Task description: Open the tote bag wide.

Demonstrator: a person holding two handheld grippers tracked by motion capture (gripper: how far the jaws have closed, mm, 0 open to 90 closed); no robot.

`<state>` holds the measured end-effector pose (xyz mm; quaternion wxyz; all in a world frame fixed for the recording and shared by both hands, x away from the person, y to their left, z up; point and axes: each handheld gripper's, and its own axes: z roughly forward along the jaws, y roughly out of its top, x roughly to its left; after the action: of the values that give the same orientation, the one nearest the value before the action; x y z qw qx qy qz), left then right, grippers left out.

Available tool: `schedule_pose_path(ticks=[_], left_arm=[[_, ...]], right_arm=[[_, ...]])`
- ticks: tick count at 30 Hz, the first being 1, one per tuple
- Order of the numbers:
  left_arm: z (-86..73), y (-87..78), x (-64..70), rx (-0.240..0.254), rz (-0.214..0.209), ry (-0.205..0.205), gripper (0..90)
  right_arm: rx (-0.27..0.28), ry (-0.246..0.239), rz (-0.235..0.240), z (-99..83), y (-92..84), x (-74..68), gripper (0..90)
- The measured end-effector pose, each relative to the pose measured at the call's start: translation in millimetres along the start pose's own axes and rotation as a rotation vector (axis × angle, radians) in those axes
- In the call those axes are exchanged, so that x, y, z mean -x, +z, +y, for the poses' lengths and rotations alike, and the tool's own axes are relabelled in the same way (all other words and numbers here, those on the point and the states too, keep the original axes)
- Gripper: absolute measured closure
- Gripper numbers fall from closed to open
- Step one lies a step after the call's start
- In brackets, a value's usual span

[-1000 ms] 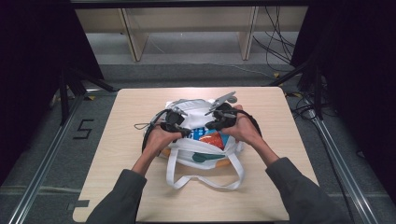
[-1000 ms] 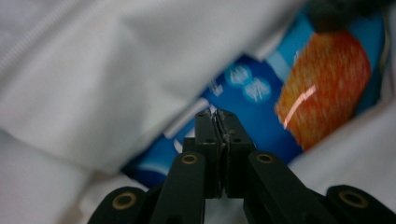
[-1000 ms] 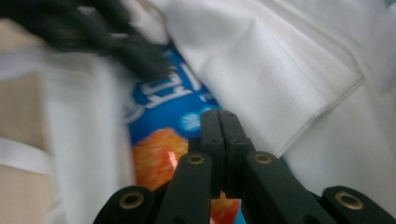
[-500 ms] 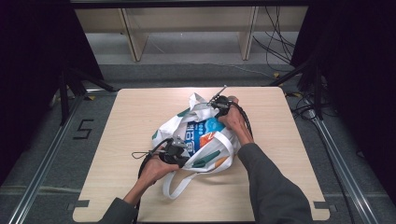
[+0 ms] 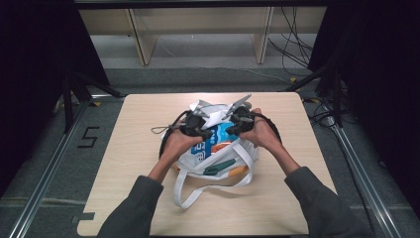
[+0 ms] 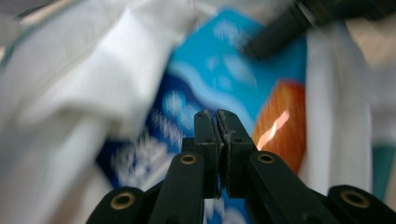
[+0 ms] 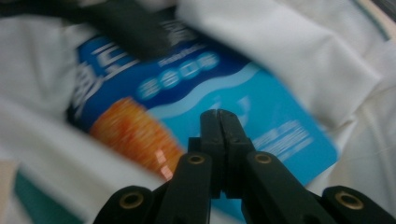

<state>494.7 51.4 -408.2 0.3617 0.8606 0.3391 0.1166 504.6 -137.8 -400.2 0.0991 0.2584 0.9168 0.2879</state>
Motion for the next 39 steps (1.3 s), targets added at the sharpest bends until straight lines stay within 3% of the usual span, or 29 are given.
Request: schedule_pose_path(ticks=[1, 3, 4, 5, 7, 8, 10, 11, 12, 14, 16, 17, 19, 20, 24, 26, 27, 28, 29, 30, 32, 33, 35, 36, 38, 39], left_arm=[[7.2, 9.3, -2.8, -0.019, 0.024, 0.004, 87.1], [15.7, 26.0, -14.3, -0.083, 0.121, 0.026, 88.1], [16.3, 32.1, -22.9, -0.109, 0.146, -0.008, 89.3], [14.1, 36.8, -31.1, -0.123, 0.192, -0.014, 89.4], [6.1, 41.0, -44.0, -0.149, 0.318, 0.041, 89.6], [2.1, 41.3, -49.2, -0.15, 0.321, 0.022, 89.6], [-2.3, 41.0, -63.9, -0.148, 0.3, -0.043, 89.7], [-3.1, 43.2, -68.1, -0.145, 0.317, -0.068, 89.8], [-2.4, 47.0, -66.4, -0.161, 0.333, -0.069, 89.8], [0.1, 51.2, -59.4, -0.191, 0.362, -0.001, 89.7], [0.2, 42.3, -57.0, -0.172, 0.335, -0.005, 89.5], [-1.1, 34.4, -56.9, -0.153, 0.308, -0.018, 88.7], [-7.6, 17.6, -57.6, -0.076, 0.24, -0.079, 87.1], [-11.3, 10.0, -56.9, -0.042, 0.211, -0.105, 86.9], [-22.2, -11.1, -42.8, -0.03, 0.121, -0.073, 85.9], [-24.8, -13.0, -38.6, -0.045, 0.1, -0.057, 84.9], [-28.5, -14.1, -33.5, -0.075, 0.095, -0.027, 84.9], [-35.1, -13.2, -29.1, -0.133, 0.104, 0.013, 84.5], [-39.6, -12.7, -29.1, -0.162, 0.129, 0.048, 84.7], [-44.1, -13.3, -31.2, -0.185, 0.122, 0.055, 85.5], [-52.8, -15.5, -34.1, -0.221, 0.131, 0.056, 86.9], [-57.2, -16.7, -36.2, -0.233, 0.127, 0.061, 87.4], [-63.6, -20.0, -44.6, -0.22, 0.11, 0.027, 89.4], [-64.5, -22.8, -47.6, -0.213, 0.111, 0.016, 89.5], [-66.2, -30.6, -52.1, -0.195, 0.124, 0.018, 89.5], [-68.0, -32.9, -54.0, -0.179, 0.125, -0.007, 89.5]], right_arm=[[0.0, -0.025, 0.012, -5.4, -2.9, -4.5, 90.0], [-0.03, -0.039, 0.026, -19.0, -6.8, -13.9, 90.0], [-0.016, -0.038, 0.041, -26.0, -9.7, -16.2, 90.0], [-0.036, -0.045, 0.058, -32.5, -13.9, -18.7, 90.0], [-0.094, -0.069, 0.063, -49.6, -18.0, -24.6, 90.0], [-0.124, -0.076, 0.072, -60.1, -17.0, -27.5, 90.0], [-0.102, -0.056, 0.089, -78.3, -12.5, -30.9, 90.0], [-0.108, -0.02, 0.098, -83.1, -10.8, -32.6, 90.0], [-0.099, -0.042, 0.081, -84.7, -7.6, -31.7, 90.0], [-0.12, -0.033, 0.074, -82.9, -7.1, -35.3, 90.0], [-0.112, -0.053, 0.074, -78.8, -10.2, -33.0, 90.0], [-0.109, -0.006, 0.094, -77.1, -15.0, -34.0, 90.0], [-0.031, -0.022, 0.086, -71.3, -24.4, -26.6, 90.0], [0.02, -0.004, 0.085, -68.2, -28.0, -25.1, 90.0], [0.105, 0.008, 0.016, -47.4, -36.6, -13.3, 90.0], [0.084, 0.016, -0.034, -37.3, -31.3, -6.9, 90.0], [0.084, 0.016, -0.034, -37.3, -31.3, -6.9, 90.0], [0.05, 0.01, -0.073, -31.9, -21.5, 2.7, 90.0], [0.039, 0.031, -0.07, -31.6, -18.5, 3.7, 90.0], [0.027, 0.04, -0.068, -32.4, -15.9, 5.5, 90.0], [-0.015, 0.03, -0.091, -35.5, -13.2, 8.5, 90.0], [-0.064, 0.001, -0.117, -38.3, -11.8, 11.0, 90.0], [-0.173, -0.005, -0.148, -48.6, -2.7, 17.1, 90.0], [-0.211, 0.019, -0.141, -54.7, 1.2, 21.2, 90.0], [-0.211, 0.048, -0.135, -63.4, 0.9, 31.3, 90.0], [-0.229, 0.051, -0.149, -66.9, -0.9, 33.9, 90.0]])
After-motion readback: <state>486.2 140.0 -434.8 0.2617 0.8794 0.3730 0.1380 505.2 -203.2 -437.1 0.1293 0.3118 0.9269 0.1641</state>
